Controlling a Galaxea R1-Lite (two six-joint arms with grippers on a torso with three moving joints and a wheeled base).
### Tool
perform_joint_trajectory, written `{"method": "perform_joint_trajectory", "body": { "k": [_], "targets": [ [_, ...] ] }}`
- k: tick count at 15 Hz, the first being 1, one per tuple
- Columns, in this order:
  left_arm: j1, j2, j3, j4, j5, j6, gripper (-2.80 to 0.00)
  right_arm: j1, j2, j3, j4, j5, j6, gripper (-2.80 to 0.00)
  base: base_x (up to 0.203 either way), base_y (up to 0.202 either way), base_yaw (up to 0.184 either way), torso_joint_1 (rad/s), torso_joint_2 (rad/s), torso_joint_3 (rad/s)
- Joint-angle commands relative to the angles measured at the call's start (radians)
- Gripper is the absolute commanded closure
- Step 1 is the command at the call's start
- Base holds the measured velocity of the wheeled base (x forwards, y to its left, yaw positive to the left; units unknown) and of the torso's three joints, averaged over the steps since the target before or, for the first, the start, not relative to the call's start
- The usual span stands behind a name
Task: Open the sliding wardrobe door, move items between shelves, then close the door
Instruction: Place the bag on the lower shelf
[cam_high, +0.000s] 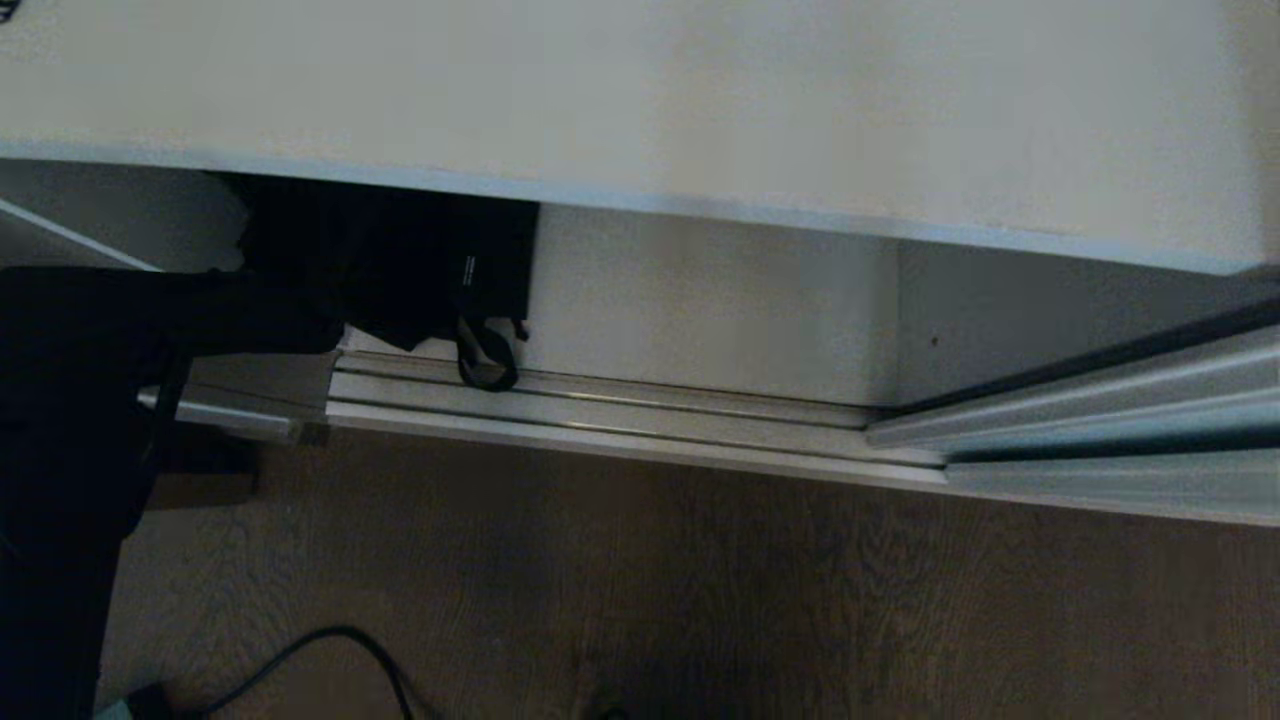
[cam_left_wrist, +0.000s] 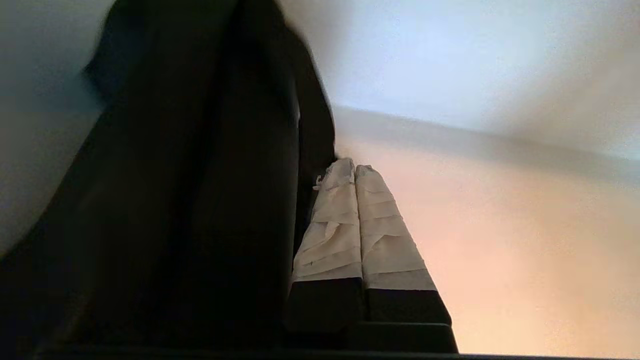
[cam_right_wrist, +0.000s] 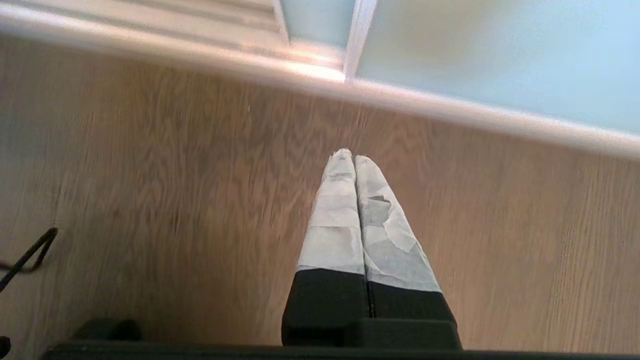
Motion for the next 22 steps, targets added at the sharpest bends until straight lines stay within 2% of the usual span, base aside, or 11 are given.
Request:
{"method": "perform_joint_trajectory", "body": {
  "k": [1, 7, 10, 13, 17, 22],
  "targets": [
    [0.0, -0.002, 0.0, -0.009, 0.001, 0.002, 0.0, 0.0, -0.003, 0.002, 0.0, 0.0, 0.0, 0.0, -0.201, 0.0, 0.0, 0.006, 0.0, 0.011],
    [0.0, -0.017, 0.012, 0.029, 0.008, -0.008, 0.0, 0.0, -0.003, 0.002, 0.0, 0.0, 0.0, 0.0, -0.179, 0.0, -0.001, 0.003, 0.0, 0.003],
    [0.0, -0.053, 0.065, 0.042, 0.05, -0.026, 0.0, 0.0, -0.003, 0.002, 0.0, 0.0, 0.0, 0.0, 0.0, 0.0, 0.0, 0.0, 0.0, 0.0],
    [-0.004, -0.104, 0.173, 0.089, 0.053, -0.035, 0.0, 0.0, -0.003, 0.002, 0.0, 0.0, 0.0, 0.0, 0.0, 0.0, 0.0, 0.0, 0.0, 0.0],
    [-0.043, -0.213, 0.341, 0.184, 0.061, -0.043, 0.0, 0.0, -0.003, 0.002, 0.0, 0.0, 0.0, 0.0, 0.0, 0.0, 0.0, 0.0, 0.0, 0.0],
    [-0.048, -0.363, 0.518, 0.221, 0.129, -0.043, 0.0, 0.0, -0.003, 0.002, 0.0, 0.0, 0.0, 0.0, 0.0, 0.0, 0.0, 0.0, 0.0, 0.0]
  ]
}}
